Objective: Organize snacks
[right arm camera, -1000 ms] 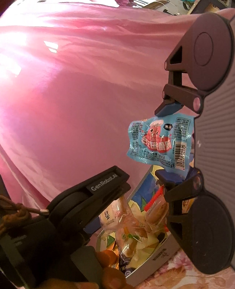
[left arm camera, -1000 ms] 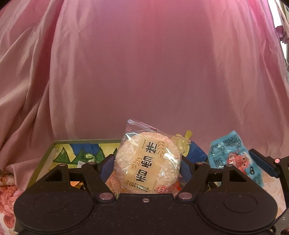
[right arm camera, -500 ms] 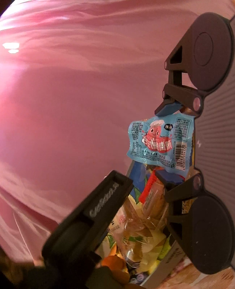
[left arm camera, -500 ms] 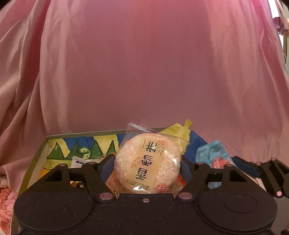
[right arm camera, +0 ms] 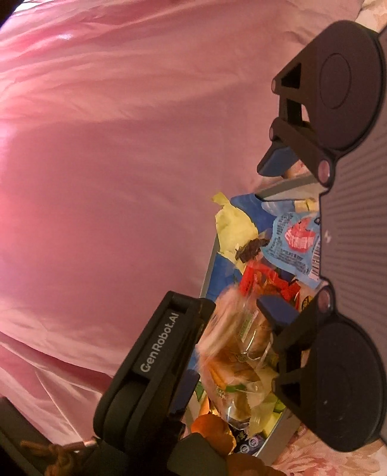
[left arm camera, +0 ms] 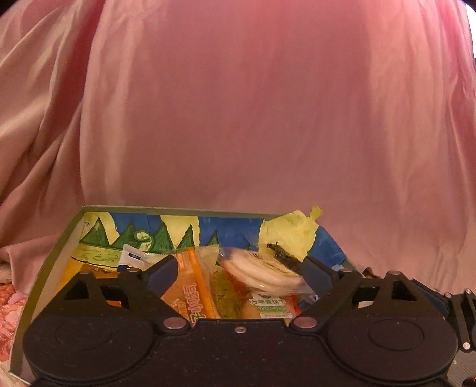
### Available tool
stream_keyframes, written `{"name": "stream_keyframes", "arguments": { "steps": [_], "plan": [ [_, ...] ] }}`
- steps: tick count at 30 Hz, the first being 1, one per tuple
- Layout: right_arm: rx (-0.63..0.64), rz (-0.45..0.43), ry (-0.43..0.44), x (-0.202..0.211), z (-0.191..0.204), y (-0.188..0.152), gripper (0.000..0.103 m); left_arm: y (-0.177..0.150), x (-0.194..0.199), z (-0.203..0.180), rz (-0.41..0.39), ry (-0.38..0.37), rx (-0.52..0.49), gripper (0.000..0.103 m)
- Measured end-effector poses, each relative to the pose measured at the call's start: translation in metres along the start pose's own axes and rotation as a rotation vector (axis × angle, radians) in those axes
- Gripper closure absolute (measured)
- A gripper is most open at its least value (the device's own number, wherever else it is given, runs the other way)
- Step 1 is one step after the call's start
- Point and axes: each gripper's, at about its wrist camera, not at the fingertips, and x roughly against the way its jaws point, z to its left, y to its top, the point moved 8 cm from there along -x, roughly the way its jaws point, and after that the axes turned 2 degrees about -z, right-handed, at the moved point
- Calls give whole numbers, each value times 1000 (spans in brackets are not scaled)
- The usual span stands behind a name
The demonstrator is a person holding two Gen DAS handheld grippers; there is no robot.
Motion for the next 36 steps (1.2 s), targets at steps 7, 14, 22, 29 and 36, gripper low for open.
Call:
{"name": "stream_keyframes", "arguments": {
  "steps": [7,14,22,29,36],
  "plan": [
    [-44,-3,-3,6,-7,9,3,8,19,9,-29,19,2,3],
    [-113,-13,-12,31,-18,24,0,16,48,28,-65,73,32,1],
    [-158,-18,3,62,-23,42,0,12,100,33,-24,123,-41,1],
    [-171,-29,27,91,-16,58,0,20,147,31,-83,149,-73,1],
    [-149,-64,41,127,-18,67,0,8,178,38,-176,153,-4,1]
  ]
}}
